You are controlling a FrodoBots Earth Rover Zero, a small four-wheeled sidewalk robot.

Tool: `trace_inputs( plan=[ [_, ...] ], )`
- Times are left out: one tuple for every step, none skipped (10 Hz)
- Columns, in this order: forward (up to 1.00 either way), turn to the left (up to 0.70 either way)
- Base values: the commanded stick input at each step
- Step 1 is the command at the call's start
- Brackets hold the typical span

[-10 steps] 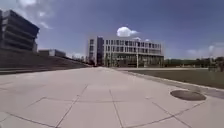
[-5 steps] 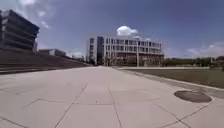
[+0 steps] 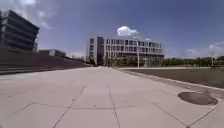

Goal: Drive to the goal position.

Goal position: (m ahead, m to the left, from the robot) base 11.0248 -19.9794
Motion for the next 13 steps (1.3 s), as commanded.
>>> trace_inputs(
  plan=[
    [0.3,0.01],
    [0.3,0.01],
    [0.3,0.01],
    [0.3,0.01],
    [0.3,0.01],
    [0.3,0.01],
    [0.3,0.01],
    [0.3,0.01],
    [0.3,0.01],
    [0.3,0.01],
    [0.3,0.01],
    [0.3,0.01],
    [0.3,0.01]
  ],
)
